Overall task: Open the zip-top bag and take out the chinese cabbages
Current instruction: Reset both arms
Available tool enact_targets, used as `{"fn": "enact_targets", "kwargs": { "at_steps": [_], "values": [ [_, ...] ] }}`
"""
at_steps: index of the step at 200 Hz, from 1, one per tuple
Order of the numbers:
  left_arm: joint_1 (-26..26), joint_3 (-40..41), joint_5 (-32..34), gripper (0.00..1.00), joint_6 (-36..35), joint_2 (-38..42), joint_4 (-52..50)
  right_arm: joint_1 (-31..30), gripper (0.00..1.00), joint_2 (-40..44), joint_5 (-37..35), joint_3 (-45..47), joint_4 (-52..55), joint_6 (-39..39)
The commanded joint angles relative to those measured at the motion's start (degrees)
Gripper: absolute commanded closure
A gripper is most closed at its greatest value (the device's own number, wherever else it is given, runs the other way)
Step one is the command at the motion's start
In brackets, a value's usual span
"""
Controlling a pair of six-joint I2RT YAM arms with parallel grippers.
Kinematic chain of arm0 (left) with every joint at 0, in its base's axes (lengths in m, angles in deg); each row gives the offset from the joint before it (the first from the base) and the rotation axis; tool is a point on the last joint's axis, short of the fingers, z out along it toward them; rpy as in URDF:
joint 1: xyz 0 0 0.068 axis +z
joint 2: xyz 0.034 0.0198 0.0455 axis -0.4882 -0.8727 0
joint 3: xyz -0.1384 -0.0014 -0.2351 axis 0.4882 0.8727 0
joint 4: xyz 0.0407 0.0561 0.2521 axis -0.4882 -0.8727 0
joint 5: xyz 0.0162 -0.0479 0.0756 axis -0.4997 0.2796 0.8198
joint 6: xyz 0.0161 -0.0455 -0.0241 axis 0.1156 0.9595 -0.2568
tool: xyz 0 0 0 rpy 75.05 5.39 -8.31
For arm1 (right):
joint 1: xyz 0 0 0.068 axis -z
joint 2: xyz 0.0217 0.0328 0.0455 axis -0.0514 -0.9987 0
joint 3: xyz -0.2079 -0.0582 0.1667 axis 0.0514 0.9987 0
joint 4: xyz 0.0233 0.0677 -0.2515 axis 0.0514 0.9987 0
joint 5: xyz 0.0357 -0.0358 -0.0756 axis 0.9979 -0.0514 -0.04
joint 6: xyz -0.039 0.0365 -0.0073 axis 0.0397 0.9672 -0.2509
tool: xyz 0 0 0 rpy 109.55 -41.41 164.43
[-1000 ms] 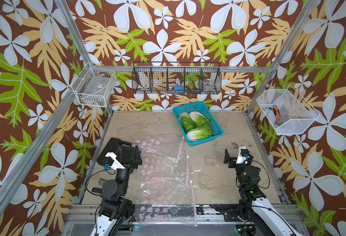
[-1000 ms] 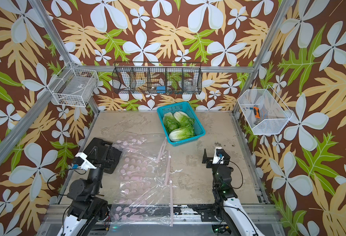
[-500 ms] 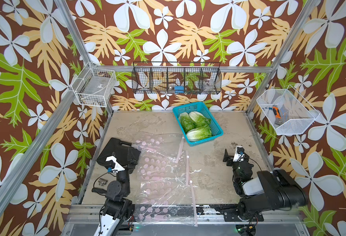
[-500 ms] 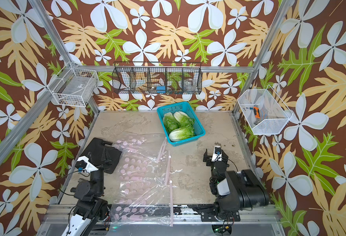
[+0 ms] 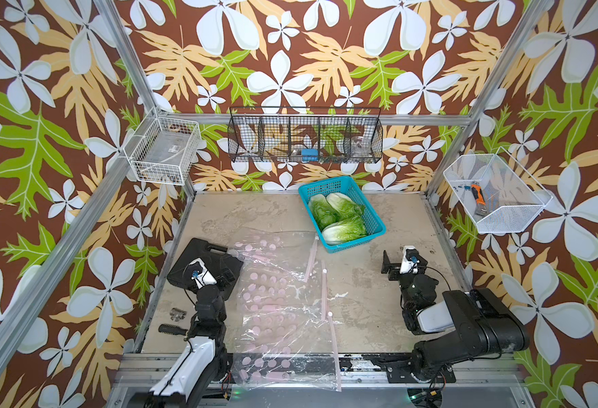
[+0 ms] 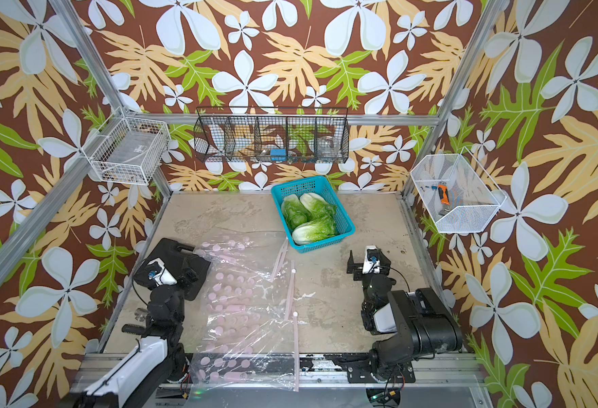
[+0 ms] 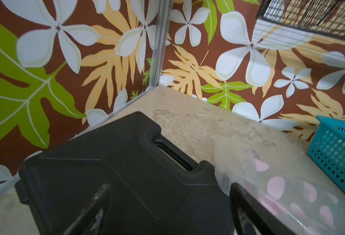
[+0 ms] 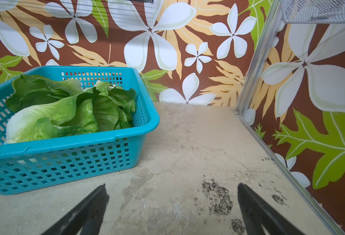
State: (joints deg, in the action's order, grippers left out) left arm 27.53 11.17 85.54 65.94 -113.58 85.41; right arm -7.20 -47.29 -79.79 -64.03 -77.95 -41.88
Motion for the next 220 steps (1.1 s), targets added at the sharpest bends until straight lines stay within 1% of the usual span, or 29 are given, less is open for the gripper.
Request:
{"fn": "enact_targets", "kwargs": {
  "at_steps": [1,4,7,13,19,26,30,34,40,49,66,83,100,117,140,192,220],
  "values": [
    [0.13,0.05,-3.46,0.00,-0.26,-10.93,20.14,-0.10,0.00,-0.07,-0.31,-0.04,-2.09,-0.43],
    [0.15,-0.27,-3.29,0.00,-0.14,-13.08,22.61,-0.15,0.00,-0.04,-0.29,-0.03,-2.09,-0.38],
    [0.15,-0.94,-3.02,0.00,-1.72,-14.87,23.92,-0.16,0.00,-0.03,-0.28,0.00,-2.09,-0.41],
    [0.11,-2.87,-3.33,0.00,-3.52,-17.23,22.39,-0.13,0.00,-0.07,-0.21,-0.03,-2.09,-0.38],
    [0.11,-4.22,-5.17,0.00,-4.88,-18.90,21.76,-0.15,0.00,-0.03,-0.30,-0.04,-1.94,-0.47],
    [0.11,-3.59,-4.58,0.00,-4.40,-23.19,27.83,-0.16,0.00,-0.03,-0.31,-0.07,-1.87,-0.43],
    [0.11,-2.51,-3.92,0.00,-4.36,-25.93,33.41,-0.14,0.00,-0.05,-0.24,-0.12,-1.89,-0.40],
    [0.11,-1.43,-5.23,0.00,-5.55,-28.18,38.31,-0.21,0.00,-0.07,-0.20,-0.16,-1.83,-0.43],
    [-0.07,-0.65,-7.89,0.00,-6.11,-30.31,40.29,-0.15,0.00,-0.05,-0.25,-0.28,-1.61,-0.43],
    [-0.88,-0.72,-5.25,0.00,-6.93,-32.93,43.76,-0.12,0.00,0.04,-0.33,-0.64,-0.89,-0.37],
    [-0.99,-2.06,-4.67,0.00,-5.66,-29.80,36.14,-0.19,0.00,0.03,-1.24,-2.25,1.95,-0.23],
    [-1.03,-1.40,-4.43,0.00,-6.60,-32.39,41.57,-0.10,0.00,-0.06,-2.08,-4.24,5.66,0.23],
    [-0.99,-2.64,-4.84,0.00,-6.28,-30.86,36.45,-0.06,0.00,-0.16,-2.23,-4.05,5.12,0.27],
    [-1.16,-3.06,-5.17,0.00,-6.64,-31.71,37.26,-0.05,0.00,-0.12,-2.18,-4.16,5.33,0.27],
    [-1.79,-4.32,-5.03,0.00,-7.56,-31.90,35.29,-0.06,0.00,-0.12,-2.12,-4.16,5.39,0.25],
    [-4.85,-5.21,-3.42,0.00,-10.69,-32.40,34.60,-0.06,0.00,-0.29,-1.82,-4.62,6.19,0.17],
    [-4.99,-7.67,-3.67,0.00,-11.08,-32.88,30.40,-0.14,0.00,-0.07,-2.43,-3.34,4.08,0.31]
  ]
}}
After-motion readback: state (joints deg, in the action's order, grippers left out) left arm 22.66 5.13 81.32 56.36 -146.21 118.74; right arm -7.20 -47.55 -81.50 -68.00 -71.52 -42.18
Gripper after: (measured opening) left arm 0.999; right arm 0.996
